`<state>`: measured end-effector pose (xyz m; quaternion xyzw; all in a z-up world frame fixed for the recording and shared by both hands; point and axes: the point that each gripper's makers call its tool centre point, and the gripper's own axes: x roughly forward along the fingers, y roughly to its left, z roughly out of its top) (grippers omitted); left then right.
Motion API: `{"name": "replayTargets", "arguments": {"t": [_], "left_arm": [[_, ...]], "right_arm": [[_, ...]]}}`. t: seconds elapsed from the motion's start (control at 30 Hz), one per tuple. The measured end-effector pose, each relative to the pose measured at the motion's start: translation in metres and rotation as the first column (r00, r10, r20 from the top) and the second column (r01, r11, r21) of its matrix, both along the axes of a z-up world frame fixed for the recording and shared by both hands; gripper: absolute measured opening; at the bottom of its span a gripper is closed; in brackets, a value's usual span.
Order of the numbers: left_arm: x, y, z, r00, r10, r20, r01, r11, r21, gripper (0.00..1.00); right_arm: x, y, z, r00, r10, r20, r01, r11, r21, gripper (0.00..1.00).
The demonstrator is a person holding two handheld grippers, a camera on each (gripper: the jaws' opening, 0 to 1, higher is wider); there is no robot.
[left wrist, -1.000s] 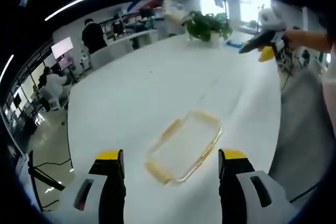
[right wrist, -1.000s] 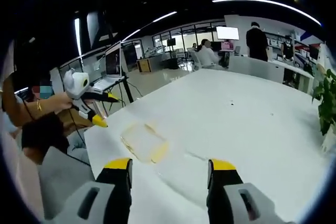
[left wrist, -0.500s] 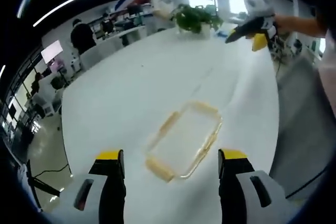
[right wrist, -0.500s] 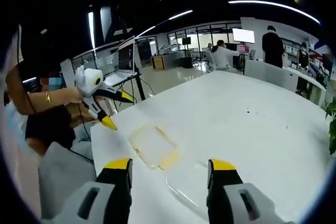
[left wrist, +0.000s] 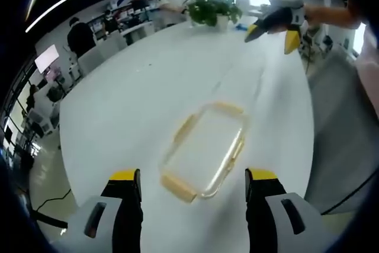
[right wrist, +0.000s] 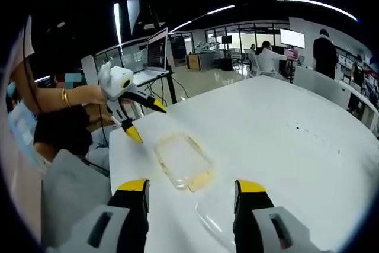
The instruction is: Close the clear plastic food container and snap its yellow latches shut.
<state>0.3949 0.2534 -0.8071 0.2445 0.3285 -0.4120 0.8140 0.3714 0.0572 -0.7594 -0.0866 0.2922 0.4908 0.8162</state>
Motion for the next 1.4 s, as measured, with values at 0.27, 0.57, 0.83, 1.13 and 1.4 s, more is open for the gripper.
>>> {"name": "replayTargets", "arguments": {"t": [0.27, 0.57, 0.83, 1.13, 1.4], "left_arm": [[-0.001, 0.003, -0.006, 0.999, -0.051, -0.013, 0.051, 0.998, 0.04, 0.69], [0.004, 0.011, -0.017, 0.997, -0.074, -0.023, 0.076, 0.993, 0.087, 0.67], [0.011, 0.01, -0.022, 0.994, -0.108, -0.029, 0.11, 0.988, 0.107, 0.66], [0.013, 0.013, -0.033, 0.986, -0.158, -0.051, 0.163, 0.977, 0.138, 0.64], [0.016, 0.017, -0.041, 0.98, -0.187, -0.069, 0.195, 0.968, 0.156, 0.62]], "right_arm": [[0.005, 0.013, -0.007, 0.998, 0.057, 0.001, -0.057, 0.998, -0.025, 0.56], [0.009, 0.031, -0.018, 0.99, 0.138, 0.003, -0.138, 0.988, -0.068, 0.57], [0.009, 0.039, -0.034, 0.976, 0.217, 0.007, -0.214, 0.967, -0.138, 0.57], [0.011, 0.045, -0.051, 0.958, 0.287, 0.003, -0.28, 0.937, -0.208, 0.57], [0.015, 0.053, -0.063, 0.942, 0.335, -0.002, -0.325, 0.911, -0.254, 0.57]]}}
